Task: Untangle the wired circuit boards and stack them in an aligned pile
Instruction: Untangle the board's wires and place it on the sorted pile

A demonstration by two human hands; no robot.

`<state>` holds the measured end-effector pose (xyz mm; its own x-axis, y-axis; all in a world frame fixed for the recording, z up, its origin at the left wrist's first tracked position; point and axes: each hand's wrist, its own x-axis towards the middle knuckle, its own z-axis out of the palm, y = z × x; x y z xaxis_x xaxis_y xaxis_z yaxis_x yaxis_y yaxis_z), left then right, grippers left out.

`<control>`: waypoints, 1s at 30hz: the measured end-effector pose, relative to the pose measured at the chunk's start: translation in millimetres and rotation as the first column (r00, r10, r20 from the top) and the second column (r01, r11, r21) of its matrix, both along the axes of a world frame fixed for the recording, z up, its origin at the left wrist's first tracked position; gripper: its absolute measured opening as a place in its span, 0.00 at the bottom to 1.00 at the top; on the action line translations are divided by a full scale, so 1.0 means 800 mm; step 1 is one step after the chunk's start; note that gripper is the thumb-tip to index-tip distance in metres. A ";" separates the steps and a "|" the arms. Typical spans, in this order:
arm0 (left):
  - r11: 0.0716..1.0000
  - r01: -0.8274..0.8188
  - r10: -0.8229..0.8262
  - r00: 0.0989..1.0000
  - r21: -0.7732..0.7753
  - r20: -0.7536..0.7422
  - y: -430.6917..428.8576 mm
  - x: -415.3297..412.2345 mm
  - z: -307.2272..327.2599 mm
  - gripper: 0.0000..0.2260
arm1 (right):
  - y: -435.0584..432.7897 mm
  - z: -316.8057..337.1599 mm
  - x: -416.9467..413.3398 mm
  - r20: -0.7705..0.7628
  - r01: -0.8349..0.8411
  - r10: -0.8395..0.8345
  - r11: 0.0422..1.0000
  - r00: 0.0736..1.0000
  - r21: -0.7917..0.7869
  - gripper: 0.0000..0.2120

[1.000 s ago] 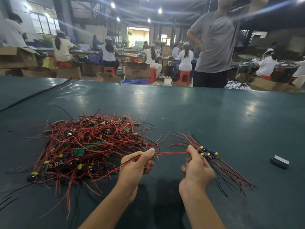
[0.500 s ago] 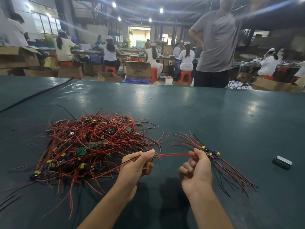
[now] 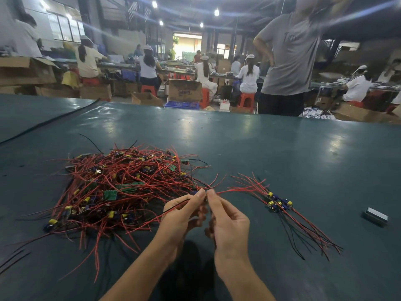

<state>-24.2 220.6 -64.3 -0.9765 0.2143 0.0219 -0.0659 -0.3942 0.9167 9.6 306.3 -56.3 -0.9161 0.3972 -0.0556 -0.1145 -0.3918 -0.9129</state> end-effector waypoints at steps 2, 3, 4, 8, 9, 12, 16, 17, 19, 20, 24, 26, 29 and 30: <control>1.000 0.014 -0.015 0.999 -0.026 -0.046 -0.003 -0.001 0.001 0.14 | -0.003 0.002 0.001 -0.039 0.001 -0.001 1.000 0.999 -0.009 0.04; 0.999 0.011 -0.015 0.997 -0.051 -0.073 -0.004 -0.001 0.001 0.14 | -0.001 0.002 0.000 -0.027 0.012 -0.012 1.000 1.000 -0.017 0.05; 0.997 0.008 -0.017 0.994 -0.079 -0.105 -0.005 -0.002 0.001 0.13 | 0.001 0.003 0.000 -0.006 0.028 -0.028 0.999 1.000 -0.037 0.06; 0.990 0.047 -0.071 0.978 -0.130 -0.194 -0.007 0.000 0.003 0.09 | 0.006 0.010 0.001 0.022 0.082 -0.080 0.992 0.997 -0.095 0.09; 0.991 0.059 -0.082 0.977 -0.119 -0.196 -0.008 0.000 0.003 0.08 | 0.008 0.012 0.000 0.022 0.099 -0.097 0.990 0.995 -0.098 0.09; 0.995 0.074 -0.084 0.981 -0.063 -0.176 -0.009 0.000 0.005 0.07 | 0.019 0.014 -0.002 0.029 0.153 -0.151 0.979 0.988 -0.134 0.10; 0.993 0.096 -0.107 0.976 -0.065 -0.189 -0.007 0.002 0.007 0.06 | 0.034 0.020 -0.002 0.011 0.225 -0.227 0.957 0.974 -0.186 0.12; 0.993 0.093 -0.104 0.976 -0.067 -0.191 -0.007 0.002 0.007 0.07 | 0.038 0.022 -0.003 0.005 0.245 -0.249 0.947 0.968 -0.207 0.13; 0.994 0.082 -0.094 0.978 -0.071 -0.188 -0.008 0.002 0.007 0.07 | 0.047 0.025 -0.004 -0.001 0.283 -0.293 0.926 0.956 -0.252 0.16; 0.994 0.079 -0.092 0.978 -0.075 -0.188 -0.008 0.002 0.007 0.07 | 0.051 0.027 -0.005 -0.001 0.302 -0.314 0.915 0.950 -0.269 0.17; 0.993 0.072 -0.088 0.979 -0.091 -0.183 -0.008 0.001 0.005 0.08 | 0.066 0.027 -0.005 0.019 0.368 -0.385 0.867 0.923 -0.337 0.18; 0.992 0.068 -0.087 0.979 -0.104 -0.187 -0.007 0.001 0.003 0.08 | 0.070 0.026 -0.005 0.048 0.385 -0.397 0.844 0.917 -0.375 0.15; 0.991 0.068 -0.089 0.977 -0.113 -0.194 -0.003 0.002 0.000 0.09 | 0.074 0.023 -0.007 0.074 0.386 -0.394 0.818 0.916 -0.426 0.10; 0.992 0.057 -0.078 0.978 -0.112 -0.196 -0.003 0.002 0.000 0.10 | 0.074 0.022 -0.008 0.073 0.375 -0.383 0.819 0.921 -0.435 0.10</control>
<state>-23.0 218.5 -64.4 -0.9380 0.2909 0.1887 0.0994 -0.2958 0.9501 3.5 365.3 -38.6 -0.7008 0.6522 -0.2890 -0.3498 -0.6673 -0.6576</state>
